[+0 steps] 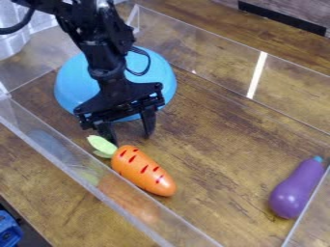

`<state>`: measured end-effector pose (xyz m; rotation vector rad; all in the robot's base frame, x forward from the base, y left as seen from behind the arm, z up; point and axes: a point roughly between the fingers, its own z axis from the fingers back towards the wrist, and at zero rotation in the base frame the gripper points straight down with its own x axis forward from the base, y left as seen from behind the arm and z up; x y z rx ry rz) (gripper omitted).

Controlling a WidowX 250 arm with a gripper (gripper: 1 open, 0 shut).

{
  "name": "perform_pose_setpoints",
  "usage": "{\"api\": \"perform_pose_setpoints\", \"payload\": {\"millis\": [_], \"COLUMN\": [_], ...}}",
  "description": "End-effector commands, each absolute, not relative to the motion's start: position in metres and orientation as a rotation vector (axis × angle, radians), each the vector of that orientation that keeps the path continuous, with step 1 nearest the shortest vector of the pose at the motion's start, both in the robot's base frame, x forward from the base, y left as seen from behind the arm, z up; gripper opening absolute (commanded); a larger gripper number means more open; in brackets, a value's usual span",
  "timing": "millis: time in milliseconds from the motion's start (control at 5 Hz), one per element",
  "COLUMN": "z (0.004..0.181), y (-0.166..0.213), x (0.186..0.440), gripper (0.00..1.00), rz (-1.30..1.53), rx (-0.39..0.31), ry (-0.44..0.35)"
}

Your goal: Move the carrot to the right side

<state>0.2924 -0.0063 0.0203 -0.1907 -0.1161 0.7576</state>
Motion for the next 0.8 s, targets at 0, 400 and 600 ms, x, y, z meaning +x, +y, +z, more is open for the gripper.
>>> {"api": "perform_pose_setpoints", "payload": {"millis": [0,400,600], "z": [0.018,0.015,0.014], "y": [-0.025,-0.045,-0.042], "x": [0.293,0.290,0.278], "gripper": [1.00,1.00,1.00], "rz": [0.635,0.708,0.712], "rx": [-0.196,-0.181,-0.173], "ry": [-0.111,-0.136,-0.144]}}
